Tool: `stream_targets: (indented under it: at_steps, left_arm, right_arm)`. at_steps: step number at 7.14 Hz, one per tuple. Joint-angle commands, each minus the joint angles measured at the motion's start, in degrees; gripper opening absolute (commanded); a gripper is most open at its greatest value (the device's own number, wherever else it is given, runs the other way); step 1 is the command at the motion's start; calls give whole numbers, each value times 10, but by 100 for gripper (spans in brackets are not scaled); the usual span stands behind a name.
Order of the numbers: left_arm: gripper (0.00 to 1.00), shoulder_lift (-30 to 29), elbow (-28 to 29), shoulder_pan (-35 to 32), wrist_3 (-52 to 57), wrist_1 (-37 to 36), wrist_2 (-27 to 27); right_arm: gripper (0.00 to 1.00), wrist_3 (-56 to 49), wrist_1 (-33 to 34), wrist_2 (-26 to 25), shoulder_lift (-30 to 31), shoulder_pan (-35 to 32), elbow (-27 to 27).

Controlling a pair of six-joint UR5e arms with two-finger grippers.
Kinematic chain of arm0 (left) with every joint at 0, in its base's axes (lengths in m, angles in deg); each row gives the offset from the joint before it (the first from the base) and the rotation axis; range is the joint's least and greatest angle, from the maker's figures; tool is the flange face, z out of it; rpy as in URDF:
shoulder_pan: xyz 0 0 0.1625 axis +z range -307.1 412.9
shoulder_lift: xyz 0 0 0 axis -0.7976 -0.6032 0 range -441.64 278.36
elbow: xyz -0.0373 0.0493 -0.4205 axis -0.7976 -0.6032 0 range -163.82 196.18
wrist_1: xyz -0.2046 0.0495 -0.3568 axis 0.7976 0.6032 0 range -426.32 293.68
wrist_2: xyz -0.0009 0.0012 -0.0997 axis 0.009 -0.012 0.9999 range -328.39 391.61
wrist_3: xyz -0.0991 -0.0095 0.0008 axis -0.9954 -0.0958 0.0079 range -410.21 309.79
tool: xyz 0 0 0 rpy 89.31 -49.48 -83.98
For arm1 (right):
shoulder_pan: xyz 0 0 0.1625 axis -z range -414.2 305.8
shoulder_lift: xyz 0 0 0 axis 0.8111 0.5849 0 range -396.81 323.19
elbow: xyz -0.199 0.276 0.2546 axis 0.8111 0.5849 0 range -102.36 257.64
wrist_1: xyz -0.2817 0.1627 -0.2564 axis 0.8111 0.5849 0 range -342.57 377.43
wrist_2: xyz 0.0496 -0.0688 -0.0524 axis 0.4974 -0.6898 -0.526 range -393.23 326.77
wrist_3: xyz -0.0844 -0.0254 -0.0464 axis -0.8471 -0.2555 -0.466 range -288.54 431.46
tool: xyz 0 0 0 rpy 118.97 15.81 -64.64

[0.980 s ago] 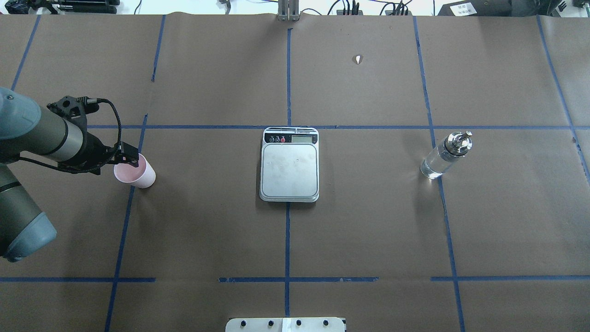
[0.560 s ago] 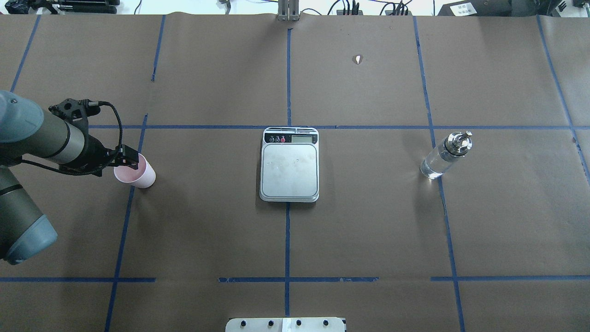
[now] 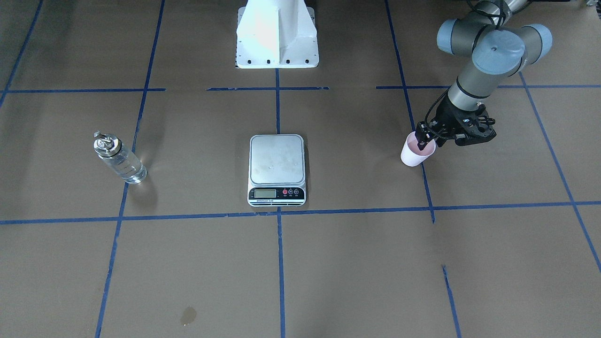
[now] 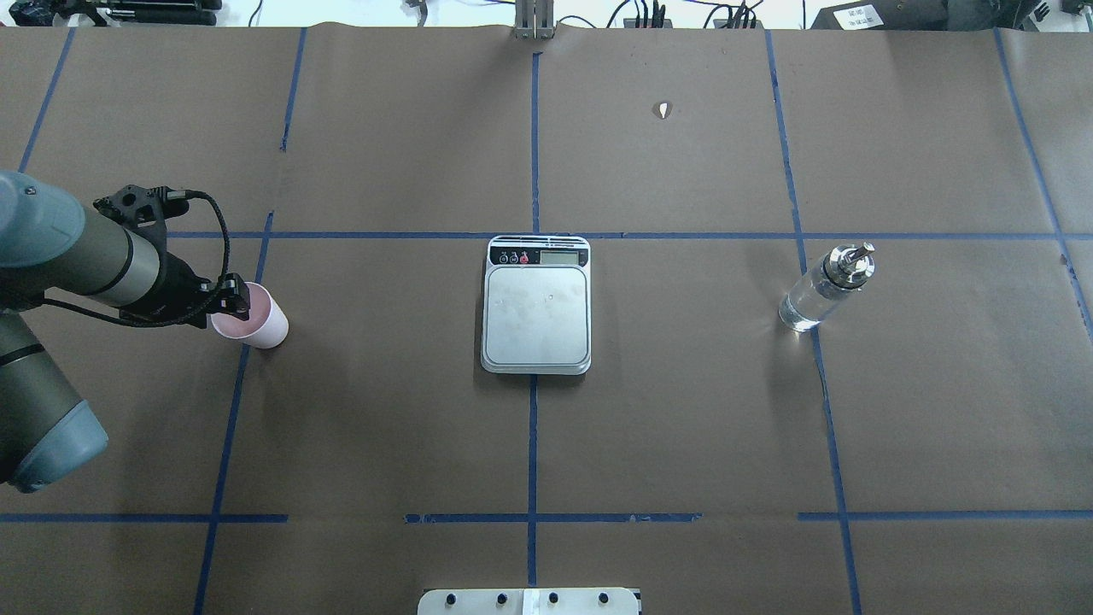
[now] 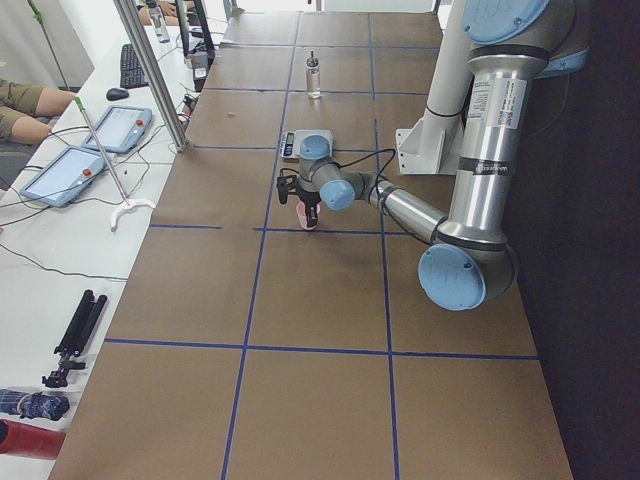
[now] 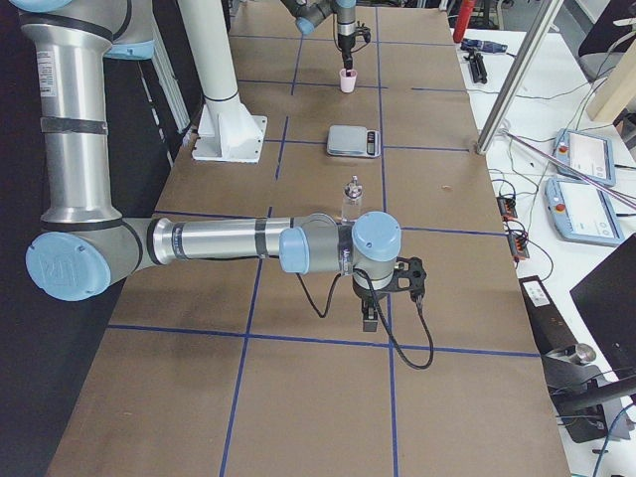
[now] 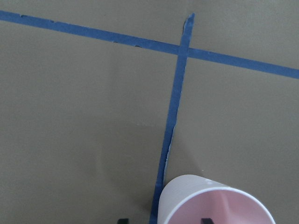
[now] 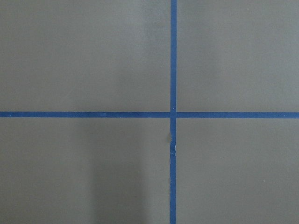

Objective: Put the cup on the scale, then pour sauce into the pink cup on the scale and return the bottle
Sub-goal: 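Close the left gripper around the pink cup's rim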

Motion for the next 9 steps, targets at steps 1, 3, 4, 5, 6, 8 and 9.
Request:
stream_targets:
  at_steps: [1, 3, 4, 5, 6, 8, 9]
  left_arm:
    - [53, 0, 0, 8, 0, 0, -6]
    - [51, -1, 6, 13, 1, 0, -15]
    - [43, 0, 6, 14, 1, 0, -17]
    - [25, -1, 4, 14, 3, 0, -17]
    - [13, 0, -1, 14, 3, 0, -18]
    - [0, -1, -4, 14, 4, -5, -18]
    - [0, -1, -17, 13, 6, -21, -16]
  right_arm:
    - [100, 0, 0, 0, -1, 0, 0]
    - [100, 0, 0, 1, -1, 0, 0]
    - [100, 0, 0, 1, -1, -1, 0]
    - [100, 0, 0, 1, -1, 0, 0]
    - [100, 1, 0, 2, -1, -1, 0]
    - [100, 1, -1, 4, -1, -1, -1]
    - [100, 1, 0, 2, 1, -1, -11]
